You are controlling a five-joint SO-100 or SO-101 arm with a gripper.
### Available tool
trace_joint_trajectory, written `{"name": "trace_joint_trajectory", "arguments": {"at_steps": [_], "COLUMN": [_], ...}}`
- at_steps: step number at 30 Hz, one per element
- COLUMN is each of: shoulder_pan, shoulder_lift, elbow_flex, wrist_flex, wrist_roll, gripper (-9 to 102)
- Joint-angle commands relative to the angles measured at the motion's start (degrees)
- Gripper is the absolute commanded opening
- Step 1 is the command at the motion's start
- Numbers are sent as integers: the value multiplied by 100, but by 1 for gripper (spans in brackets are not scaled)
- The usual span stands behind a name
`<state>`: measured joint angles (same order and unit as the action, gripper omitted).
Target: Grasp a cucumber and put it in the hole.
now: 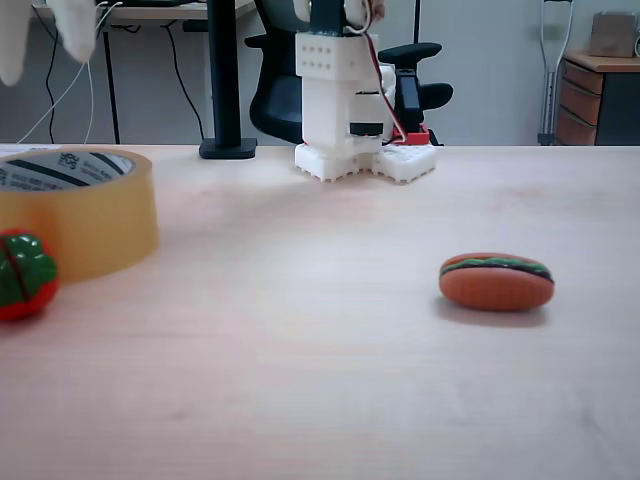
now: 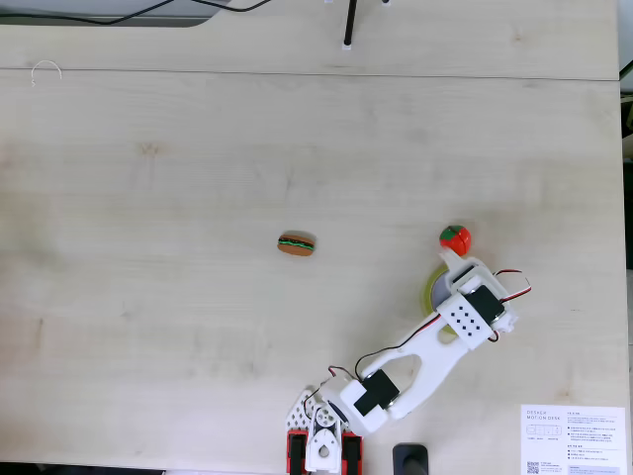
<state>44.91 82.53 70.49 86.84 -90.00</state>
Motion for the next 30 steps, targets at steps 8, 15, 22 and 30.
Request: {"name": "trace_joint_trajectory", "arguments": {"at_steps": [8,15,22,30], "shoulder_pan": [88,35,-229,-844], "shoulder_lift": [835,1195,1881,3393], "elbow_flex": [-281,-272,149,2136], "wrist_flex": [132,237,404,-246], "wrist_roll": [-44,-44,-237,-237], "gripper": [62,53,53,49]}}
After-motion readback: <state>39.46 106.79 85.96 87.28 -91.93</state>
